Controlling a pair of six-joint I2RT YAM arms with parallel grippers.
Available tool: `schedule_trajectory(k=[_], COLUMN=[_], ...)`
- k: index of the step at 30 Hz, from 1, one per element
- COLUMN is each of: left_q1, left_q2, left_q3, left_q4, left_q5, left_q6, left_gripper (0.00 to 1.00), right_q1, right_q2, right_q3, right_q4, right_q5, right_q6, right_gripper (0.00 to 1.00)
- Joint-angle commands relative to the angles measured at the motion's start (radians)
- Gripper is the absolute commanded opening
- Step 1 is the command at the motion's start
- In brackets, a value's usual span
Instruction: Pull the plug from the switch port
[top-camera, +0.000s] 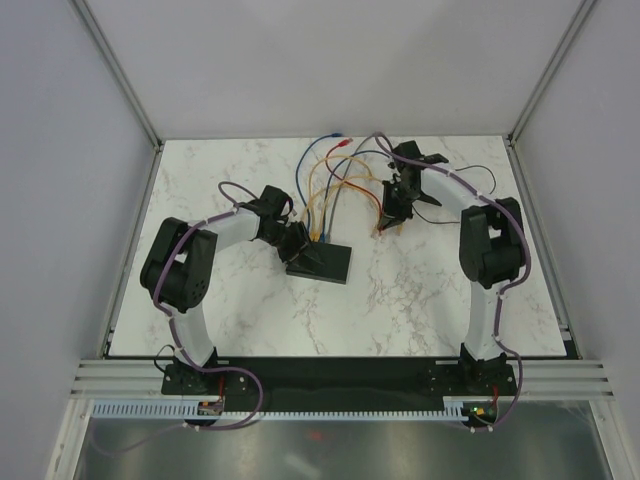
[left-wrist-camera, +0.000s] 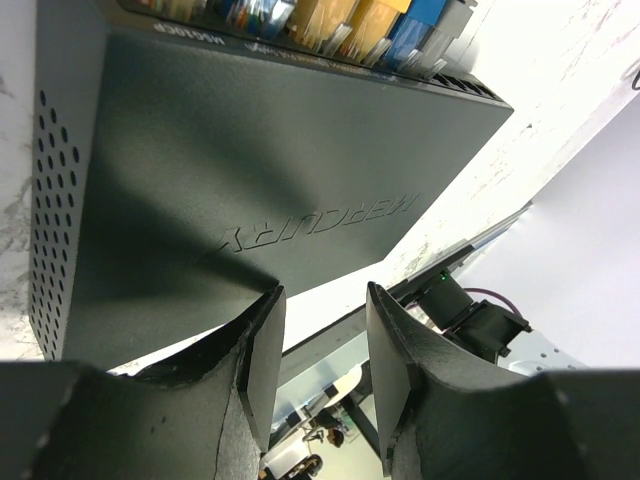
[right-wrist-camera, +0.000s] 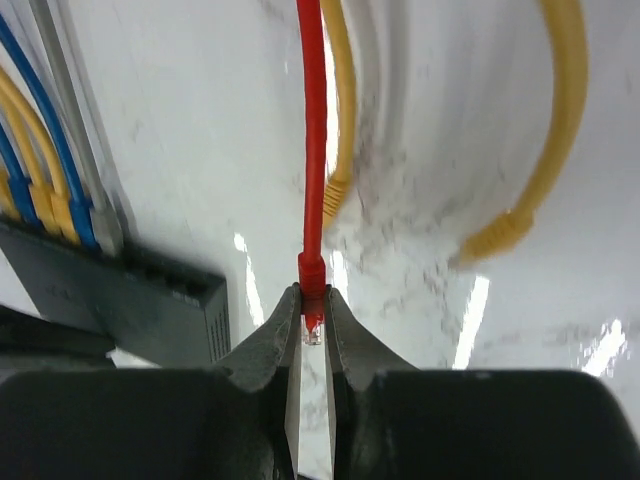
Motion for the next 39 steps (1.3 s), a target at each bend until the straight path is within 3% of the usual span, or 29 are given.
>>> schedule_trajectory(k=[1, 6, 12, 18, 24, 27, 39], left_q1=[-0.002, -0.002, -0.002, -0.002, -0.002, -0.002, -0.002], left_q2=[0.0, -0.003, 0.002, 0.009, 0.006, 0.002, 0.006], left_q3=[-0.008, -0.003, -0.002, 0.003, -0.008, -0.014, 0.006], left_q4=[-0.049, -0.049, -0.049, -0.049, -0.049, -0.049, -0.047], left_q5=[-0.106, -0.111, -0.112, -0.109, -0.109, -0.111, -0.103], left_q6=[0.066, 0.069, 0.074, 0.074, 0.077, 0.077, 0.1], left_gripper=[0.47, 0.47, 0.47, 0.47, 0.47, 0.48, 0.47], right_q1=[-0.003, -0.023, -0.098, -0.192, -0.319, -0.376, -0.313], right_q2=[-0.137, -0.248, -0.357, -0.372, -0.363, -0.438, -0.657], right_q3=[-0.094, -0.264, -0.393, -0.411, -0.361, -0.319, 0.036], right_q4=[-0.103, -0.135, -0.16, -0.174, -0.189, -0.189, -0.319], right_q5=[-0.034, 0.021, 0.336, 0.534, 0.637, 0.688, 0.303], right_q6=[0.015, 0.052, 0.133, 0.157, 0.15, 0.163, 0.121], right_gripper=[0.0, 0.0, 0.0, 0.0, 0.0, 0.0, 0.0])
